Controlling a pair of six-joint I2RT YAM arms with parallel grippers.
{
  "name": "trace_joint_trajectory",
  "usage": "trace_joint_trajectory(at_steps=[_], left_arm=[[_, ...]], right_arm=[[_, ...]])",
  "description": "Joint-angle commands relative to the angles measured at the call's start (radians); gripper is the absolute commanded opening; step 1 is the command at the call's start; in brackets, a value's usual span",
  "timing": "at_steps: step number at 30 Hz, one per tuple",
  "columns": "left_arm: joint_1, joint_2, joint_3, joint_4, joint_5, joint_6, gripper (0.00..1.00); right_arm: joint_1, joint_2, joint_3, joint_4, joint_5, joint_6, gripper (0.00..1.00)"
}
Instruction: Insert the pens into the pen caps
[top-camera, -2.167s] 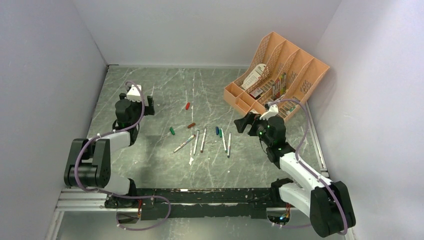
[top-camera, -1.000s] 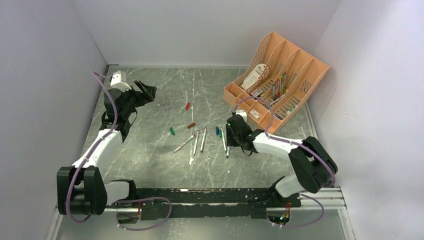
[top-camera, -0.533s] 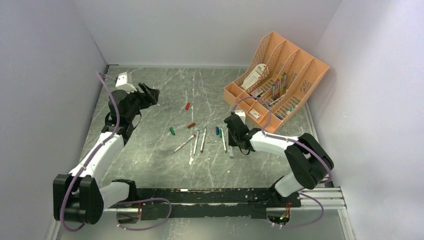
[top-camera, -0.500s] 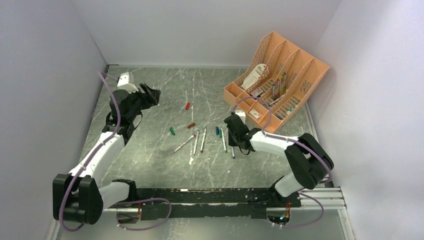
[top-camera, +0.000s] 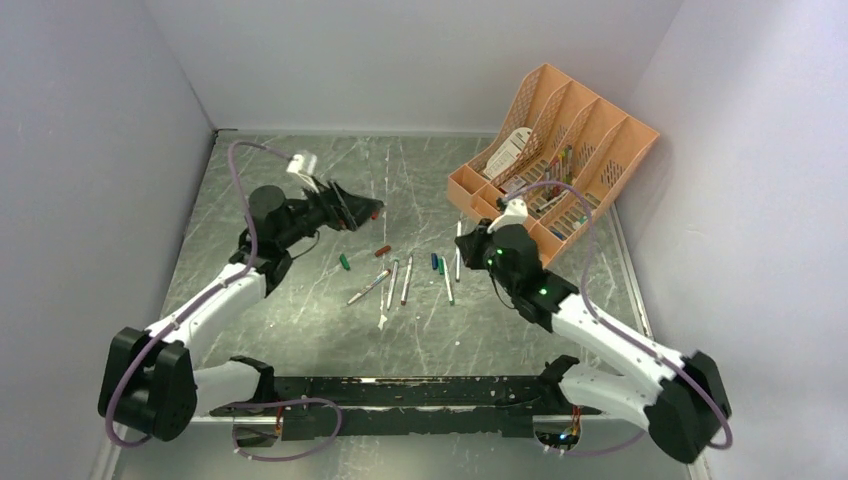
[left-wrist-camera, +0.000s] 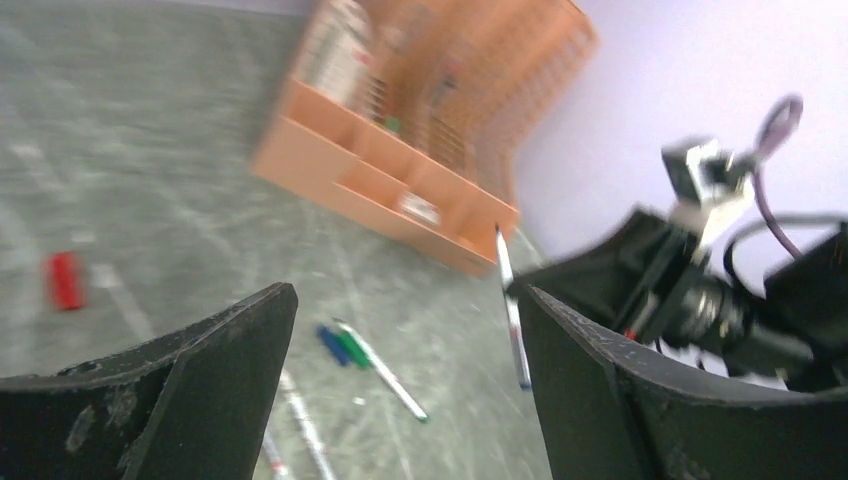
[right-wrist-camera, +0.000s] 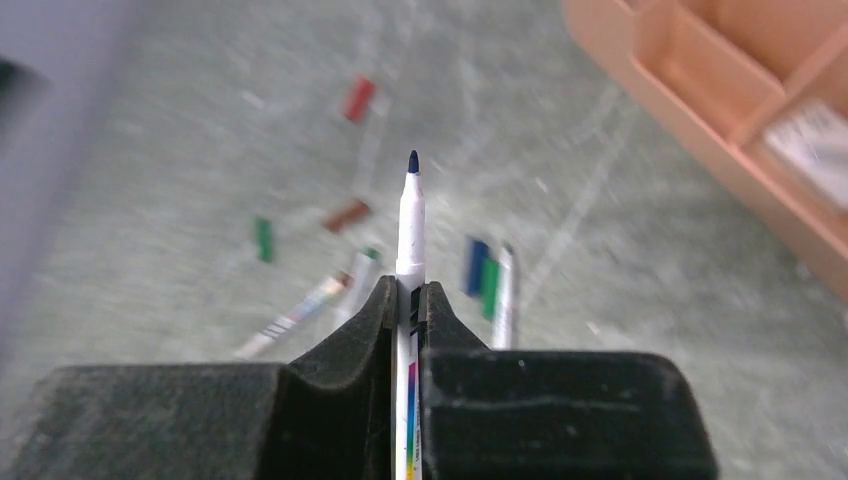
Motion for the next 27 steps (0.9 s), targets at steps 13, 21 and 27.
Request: trace_joint_trajectory(at_steps=[13, 21, 27], left_arm=[[-0.291, 0.259, -0.083, 0.806, 0.204, -0.365, 0.76], [-0.365, 0.330, 0.003, 0.806, 0.214, -0.345, 0.63], [-0.409, 0.382, 0.062, 0.841, 0.233, -0.367, 0.54]], right_arm=[[0.004, -0.214, 0.006, 0.485, -0.282, -0.004, 0.00], [0.004, -0.213, 0.000, 0.501, -0.309, 0.011, 0.00], [0.004, -0.254, -0.013, 0.468, -0.291, 0.013, 0.00]])
